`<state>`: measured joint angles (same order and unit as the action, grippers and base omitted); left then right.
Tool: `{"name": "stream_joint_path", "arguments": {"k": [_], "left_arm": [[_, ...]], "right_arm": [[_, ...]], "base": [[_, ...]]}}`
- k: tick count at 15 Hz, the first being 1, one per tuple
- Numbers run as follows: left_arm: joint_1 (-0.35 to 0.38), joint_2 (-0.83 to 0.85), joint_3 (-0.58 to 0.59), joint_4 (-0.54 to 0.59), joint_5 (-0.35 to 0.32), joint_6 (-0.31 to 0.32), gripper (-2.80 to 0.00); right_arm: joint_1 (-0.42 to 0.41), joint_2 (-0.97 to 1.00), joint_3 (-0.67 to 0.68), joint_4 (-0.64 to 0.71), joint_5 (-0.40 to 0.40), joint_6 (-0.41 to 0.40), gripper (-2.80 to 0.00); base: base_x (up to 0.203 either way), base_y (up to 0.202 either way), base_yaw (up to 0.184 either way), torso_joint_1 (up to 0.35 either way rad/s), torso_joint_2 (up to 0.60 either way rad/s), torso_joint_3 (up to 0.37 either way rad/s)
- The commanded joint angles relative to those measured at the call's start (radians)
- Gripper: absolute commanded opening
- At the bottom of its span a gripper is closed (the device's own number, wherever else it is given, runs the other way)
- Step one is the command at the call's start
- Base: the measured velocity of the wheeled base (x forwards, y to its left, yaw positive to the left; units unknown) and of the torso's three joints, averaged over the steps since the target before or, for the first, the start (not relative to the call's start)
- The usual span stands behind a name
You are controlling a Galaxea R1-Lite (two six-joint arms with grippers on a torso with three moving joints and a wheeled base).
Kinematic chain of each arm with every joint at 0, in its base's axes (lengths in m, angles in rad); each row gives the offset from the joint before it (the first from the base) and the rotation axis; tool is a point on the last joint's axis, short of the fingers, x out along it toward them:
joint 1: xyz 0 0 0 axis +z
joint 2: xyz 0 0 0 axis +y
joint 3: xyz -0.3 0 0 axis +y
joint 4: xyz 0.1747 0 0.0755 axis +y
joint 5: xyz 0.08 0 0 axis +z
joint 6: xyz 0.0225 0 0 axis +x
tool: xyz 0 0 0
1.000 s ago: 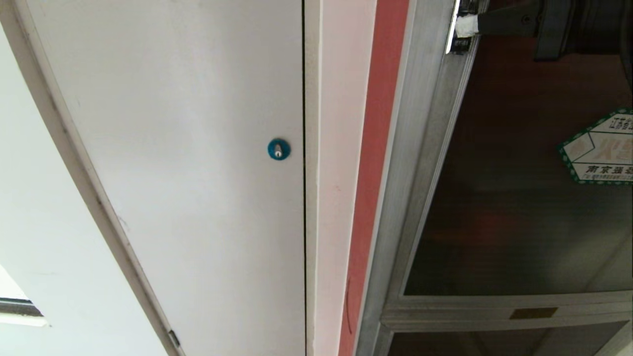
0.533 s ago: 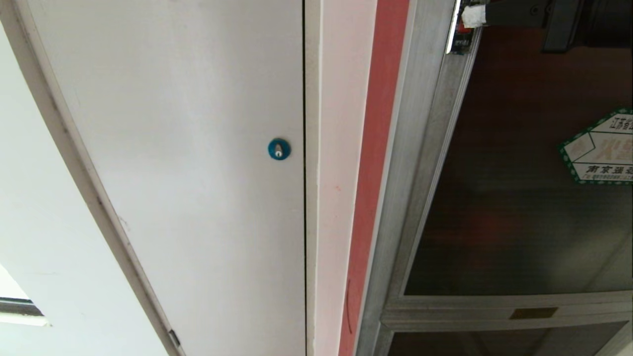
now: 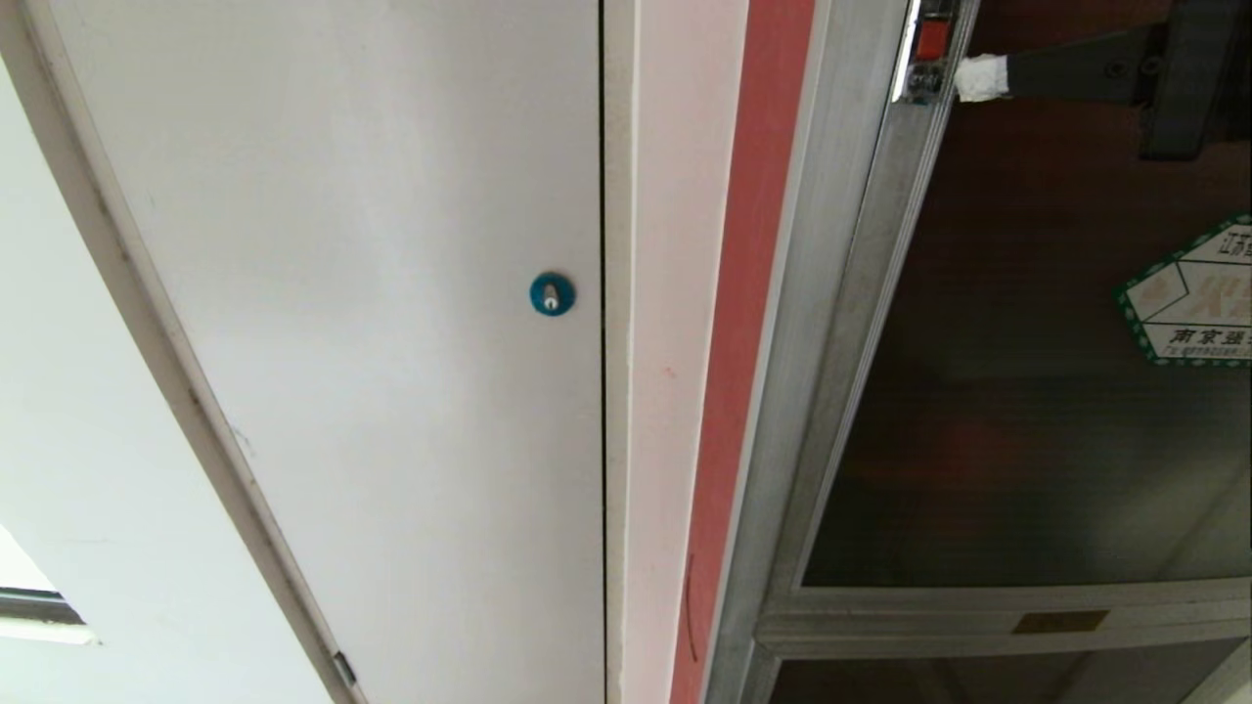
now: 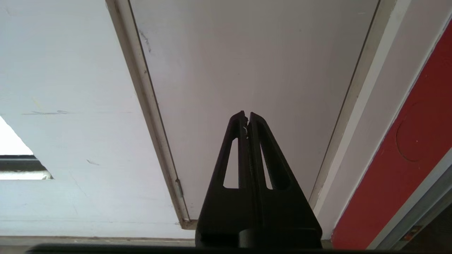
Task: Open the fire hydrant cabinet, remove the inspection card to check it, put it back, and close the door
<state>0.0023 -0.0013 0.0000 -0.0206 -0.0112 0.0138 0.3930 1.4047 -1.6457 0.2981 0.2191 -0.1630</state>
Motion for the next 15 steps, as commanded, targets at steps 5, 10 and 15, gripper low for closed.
{"name": "stream_joint_path", "arguments": {"k": [5, 10, 15], "left_arm": [[0.001, 0.0, 0.008, -0.001, 0.0, 0.0, -2.8], [0.001, 0.0, 0.008, -0.001, 0.0, 0.0, -2.8], [0.001, 0.0, 0.008, -0.001, 0.0, 0.0, -2.8]], "right_arm": [[0.03, -0.043, -0.053, 0.0, 0.031, -0.001, -2.8], [0.069, 0.007, -0.135, -0.002, 0.009, -0.003, -2.8], [0.11, 0.034, -0.145, -0.017, -0.062, -0.003, -2.8]], "base": [[0.0, 0.0, 0.0, 0.0, 0.0, 0.0], [0.0, 0.0, 0.0, 0.0, 0.0, 0.0], [0.0, 0.0, 0.0, 0.0, 0.0, 0.0]]}}
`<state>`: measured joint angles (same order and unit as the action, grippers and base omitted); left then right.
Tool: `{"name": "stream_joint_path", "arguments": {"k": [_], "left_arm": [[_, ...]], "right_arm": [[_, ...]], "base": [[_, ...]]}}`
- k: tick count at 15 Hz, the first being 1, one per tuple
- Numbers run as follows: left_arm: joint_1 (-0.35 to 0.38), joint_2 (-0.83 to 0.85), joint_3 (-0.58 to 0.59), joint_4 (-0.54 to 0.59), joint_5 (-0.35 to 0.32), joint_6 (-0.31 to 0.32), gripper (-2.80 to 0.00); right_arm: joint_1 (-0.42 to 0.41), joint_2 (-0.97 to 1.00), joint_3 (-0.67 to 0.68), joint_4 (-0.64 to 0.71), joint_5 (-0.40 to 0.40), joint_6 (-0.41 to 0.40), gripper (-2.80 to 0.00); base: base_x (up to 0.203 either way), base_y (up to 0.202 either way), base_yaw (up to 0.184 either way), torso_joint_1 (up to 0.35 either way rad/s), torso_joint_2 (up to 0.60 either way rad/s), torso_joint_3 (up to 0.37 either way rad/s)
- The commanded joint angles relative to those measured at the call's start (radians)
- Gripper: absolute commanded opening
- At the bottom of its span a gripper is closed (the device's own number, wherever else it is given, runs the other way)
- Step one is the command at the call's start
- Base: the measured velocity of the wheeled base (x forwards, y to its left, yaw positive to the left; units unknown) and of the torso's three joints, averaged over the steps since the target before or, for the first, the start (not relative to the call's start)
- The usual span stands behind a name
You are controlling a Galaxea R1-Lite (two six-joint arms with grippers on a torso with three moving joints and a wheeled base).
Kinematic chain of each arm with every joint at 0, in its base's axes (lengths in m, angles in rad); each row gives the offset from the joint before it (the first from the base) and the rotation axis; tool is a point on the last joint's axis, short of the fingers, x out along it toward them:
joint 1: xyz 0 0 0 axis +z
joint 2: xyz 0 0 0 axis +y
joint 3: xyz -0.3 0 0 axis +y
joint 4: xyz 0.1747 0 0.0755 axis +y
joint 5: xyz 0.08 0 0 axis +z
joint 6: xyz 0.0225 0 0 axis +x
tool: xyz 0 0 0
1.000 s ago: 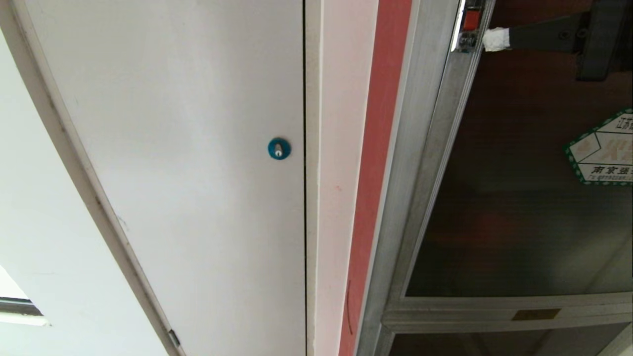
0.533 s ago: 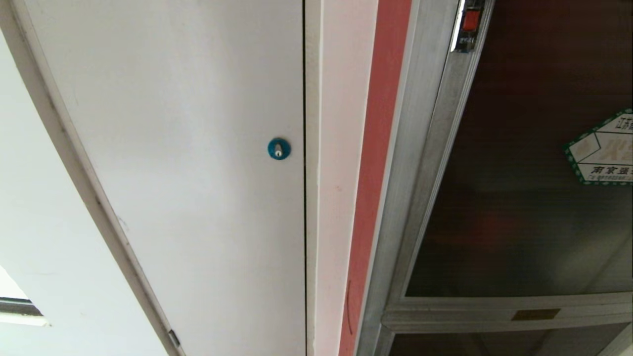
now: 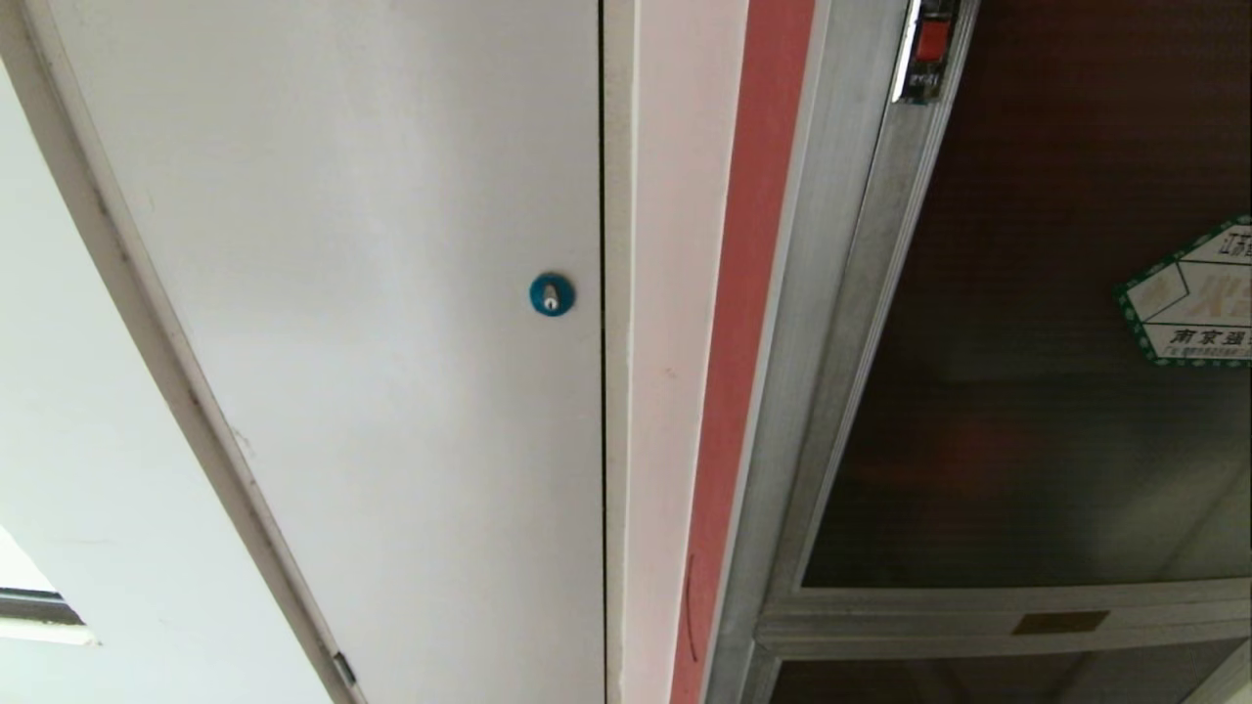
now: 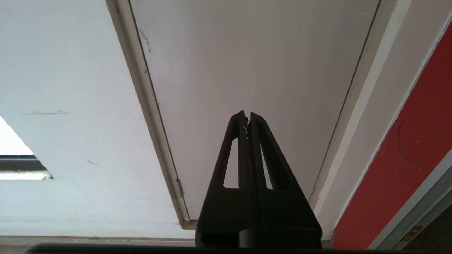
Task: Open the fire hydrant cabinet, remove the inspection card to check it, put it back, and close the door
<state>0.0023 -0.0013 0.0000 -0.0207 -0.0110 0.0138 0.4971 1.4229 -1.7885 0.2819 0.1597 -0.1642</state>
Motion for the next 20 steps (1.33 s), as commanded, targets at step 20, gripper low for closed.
{"name": "stream_joint_path", "arguments": {"k": [20], "left_arm": [[0.001, 0.0, 0.008, -0.001, 0.0, 0.0, -2.8]], "right_arm": [[-0.048, 0.046, 0.031, -0.012, -0.034, 0.003, -2.8]], "base": [[0.0, 0.0, 0.0, 0.0, 0.0, 0.0]]}}
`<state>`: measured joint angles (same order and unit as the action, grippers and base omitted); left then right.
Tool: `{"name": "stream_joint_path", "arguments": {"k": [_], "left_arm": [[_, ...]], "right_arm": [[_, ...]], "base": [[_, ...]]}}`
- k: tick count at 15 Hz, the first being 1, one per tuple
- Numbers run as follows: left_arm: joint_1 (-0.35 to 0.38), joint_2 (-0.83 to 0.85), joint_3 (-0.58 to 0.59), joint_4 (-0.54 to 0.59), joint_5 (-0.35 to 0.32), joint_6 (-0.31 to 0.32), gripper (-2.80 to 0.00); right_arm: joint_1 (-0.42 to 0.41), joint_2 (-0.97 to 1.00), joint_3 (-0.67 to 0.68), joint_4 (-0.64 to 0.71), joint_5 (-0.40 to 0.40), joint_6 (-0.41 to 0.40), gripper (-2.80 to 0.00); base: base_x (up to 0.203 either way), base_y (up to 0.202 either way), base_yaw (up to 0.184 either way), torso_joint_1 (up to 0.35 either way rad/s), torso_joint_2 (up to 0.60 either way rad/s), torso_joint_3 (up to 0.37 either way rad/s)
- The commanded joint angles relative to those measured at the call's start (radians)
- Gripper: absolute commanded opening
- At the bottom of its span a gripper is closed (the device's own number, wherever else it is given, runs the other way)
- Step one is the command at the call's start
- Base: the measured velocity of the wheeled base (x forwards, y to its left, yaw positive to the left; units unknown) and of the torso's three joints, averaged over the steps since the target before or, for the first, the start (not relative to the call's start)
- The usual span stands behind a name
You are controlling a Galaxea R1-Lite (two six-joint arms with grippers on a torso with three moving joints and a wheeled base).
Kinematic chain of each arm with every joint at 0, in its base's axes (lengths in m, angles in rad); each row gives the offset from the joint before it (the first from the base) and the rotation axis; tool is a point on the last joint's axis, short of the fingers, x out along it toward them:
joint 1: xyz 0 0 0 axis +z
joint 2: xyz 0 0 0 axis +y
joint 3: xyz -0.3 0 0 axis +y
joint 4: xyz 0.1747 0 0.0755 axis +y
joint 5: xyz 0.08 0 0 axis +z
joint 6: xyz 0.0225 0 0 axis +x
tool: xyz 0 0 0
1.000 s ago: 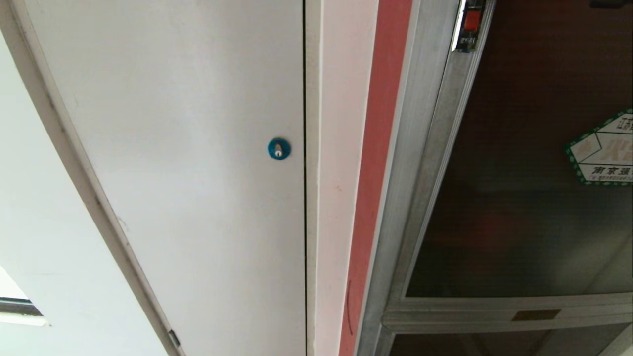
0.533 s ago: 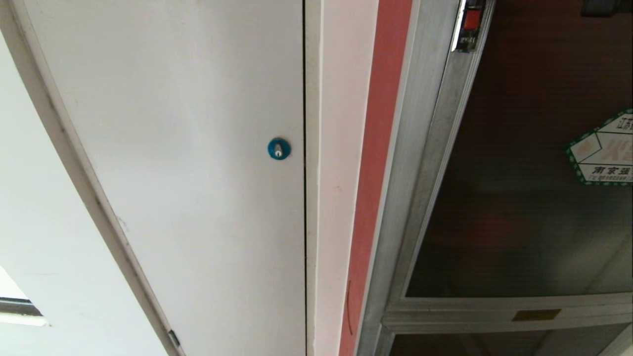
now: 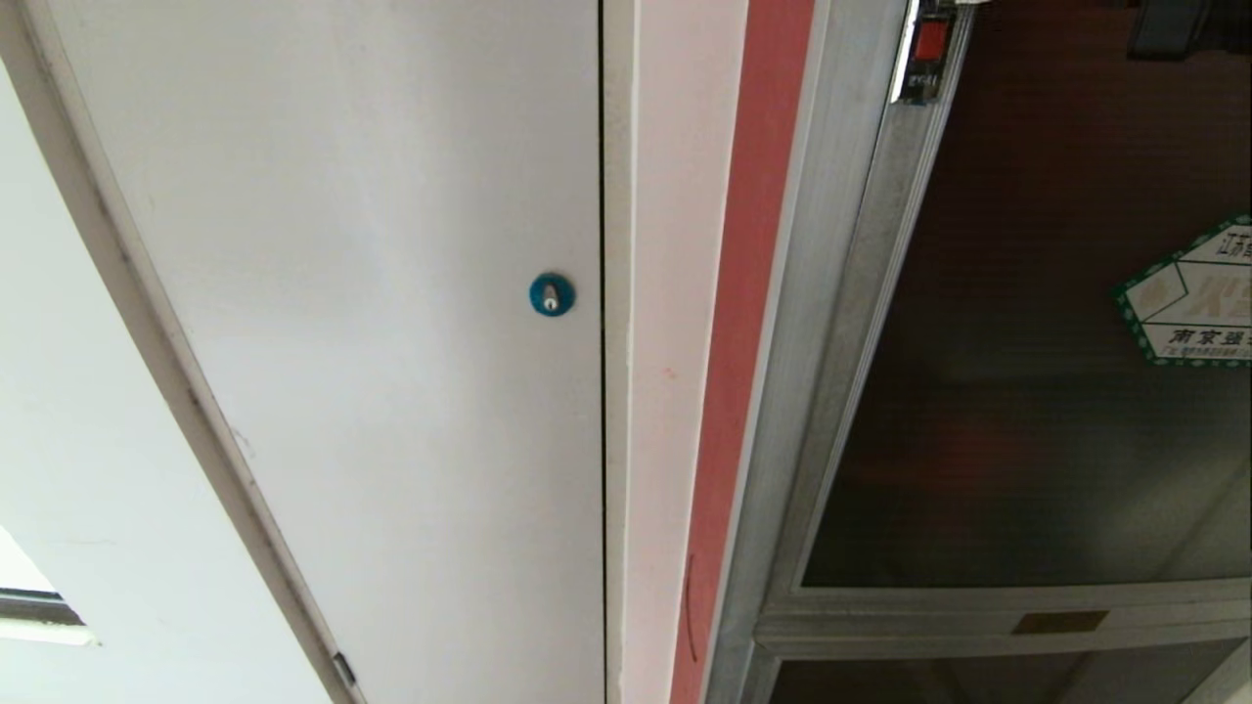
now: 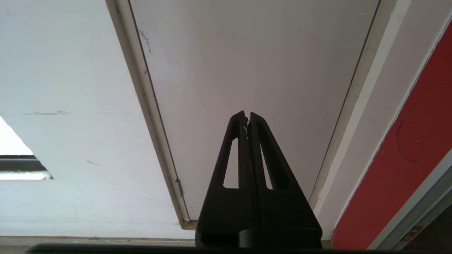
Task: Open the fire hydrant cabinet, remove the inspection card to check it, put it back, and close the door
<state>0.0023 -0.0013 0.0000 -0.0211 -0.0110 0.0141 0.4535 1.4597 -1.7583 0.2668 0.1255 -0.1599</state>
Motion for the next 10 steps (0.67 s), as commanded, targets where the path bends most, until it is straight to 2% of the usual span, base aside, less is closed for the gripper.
{"name": "stream_joint_path", "arguments": {"k": [1, 10], "left_arm": [[0.001, 0.0, 0.008, 0.0, 0.0, 0.0, -2.8], [0.001, 0.0, 0.008, 0.0, 0.0, 0.0, -2.8]], "right_arm": [[-0.011, 0.014, 0.0, 0.002, 0.0, -0.001, -2.8], [-0.045, 0.045, 0.0, 0.002, 0.005, 0.0, -2.8]], "base": [[0.0, 0.0, 0.0, 0.0, 0.0, 0.0], [0.0, 0.0, 0.0, 0.0, 0.0, 0.0]]}}
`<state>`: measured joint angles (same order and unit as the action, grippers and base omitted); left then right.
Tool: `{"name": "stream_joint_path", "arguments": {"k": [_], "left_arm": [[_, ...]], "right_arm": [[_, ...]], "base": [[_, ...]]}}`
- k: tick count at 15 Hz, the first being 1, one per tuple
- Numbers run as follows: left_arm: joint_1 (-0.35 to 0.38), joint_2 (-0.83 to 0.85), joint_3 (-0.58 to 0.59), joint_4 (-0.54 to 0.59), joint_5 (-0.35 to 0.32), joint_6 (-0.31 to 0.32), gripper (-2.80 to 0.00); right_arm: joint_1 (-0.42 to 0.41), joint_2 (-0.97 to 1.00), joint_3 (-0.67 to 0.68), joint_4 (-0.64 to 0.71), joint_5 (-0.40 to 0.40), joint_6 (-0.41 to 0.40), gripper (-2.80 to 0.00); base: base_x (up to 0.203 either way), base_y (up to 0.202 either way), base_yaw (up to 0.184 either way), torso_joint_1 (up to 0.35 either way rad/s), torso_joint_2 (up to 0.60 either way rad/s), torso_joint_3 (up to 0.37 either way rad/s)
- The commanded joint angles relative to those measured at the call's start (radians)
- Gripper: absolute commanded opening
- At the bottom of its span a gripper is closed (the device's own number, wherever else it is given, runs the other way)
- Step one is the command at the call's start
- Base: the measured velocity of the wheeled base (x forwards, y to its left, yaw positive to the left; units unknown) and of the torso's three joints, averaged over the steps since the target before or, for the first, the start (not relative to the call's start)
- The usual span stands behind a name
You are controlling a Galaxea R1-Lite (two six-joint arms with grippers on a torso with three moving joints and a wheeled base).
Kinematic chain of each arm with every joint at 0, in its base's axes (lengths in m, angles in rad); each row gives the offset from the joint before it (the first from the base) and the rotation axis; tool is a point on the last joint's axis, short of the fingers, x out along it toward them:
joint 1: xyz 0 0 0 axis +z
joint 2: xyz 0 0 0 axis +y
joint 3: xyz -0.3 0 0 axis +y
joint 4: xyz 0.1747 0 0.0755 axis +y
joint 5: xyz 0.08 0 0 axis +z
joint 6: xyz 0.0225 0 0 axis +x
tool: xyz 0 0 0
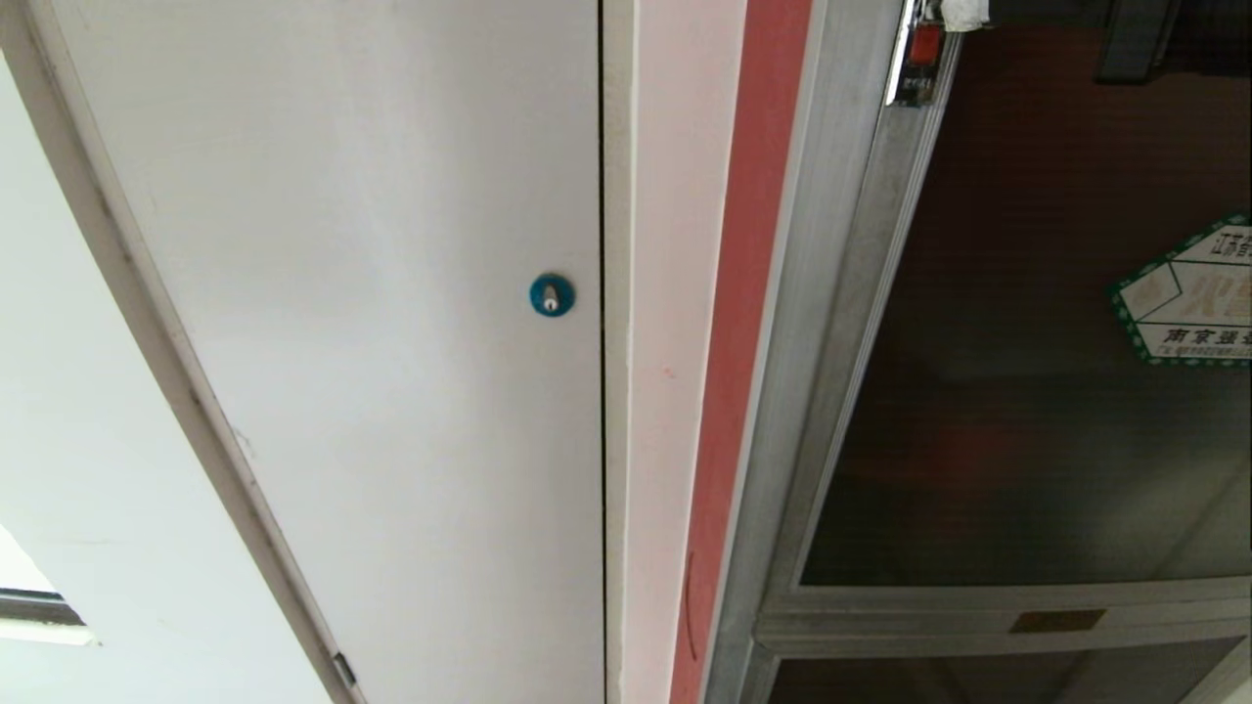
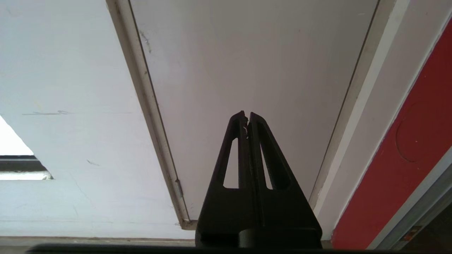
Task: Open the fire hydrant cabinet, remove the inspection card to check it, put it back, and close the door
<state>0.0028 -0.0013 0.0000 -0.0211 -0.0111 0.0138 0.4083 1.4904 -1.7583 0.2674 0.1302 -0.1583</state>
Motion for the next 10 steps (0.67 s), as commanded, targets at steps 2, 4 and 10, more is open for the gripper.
{"name": "stream_joint_path", "arguments": {"k": [2, 4, 10], "left_arm": [[0.0, 0.0, 0.008, 0.0, 0.0, 0.0, -2.8], [0.0, 0.0, 0.008, 0.0, 0.0, 0.0, -2.8], [0.0, 0.0, 0.008, 0.0, 0.0, 0.0, -2.8]], "right_arm": [[0.0, 0.013, 0.0, 0.0, 0.002, -0.003, -2.8], [0.0, 0.014, -0.001, 0.001, 0.002, -0.003, -2.8], [0.001, 0.036, -0.006, 0.0, -0.001, -0.006, -2.8]], "base": [[0.0, 0.0, 0.0, 0.0, 0.0, 0.0], [0.0, 0.0, 0.0, 0.0, 0.0, 0.0], [0.0, 0.0, 0.0, 0.0, 0.0, 0.0]]}}
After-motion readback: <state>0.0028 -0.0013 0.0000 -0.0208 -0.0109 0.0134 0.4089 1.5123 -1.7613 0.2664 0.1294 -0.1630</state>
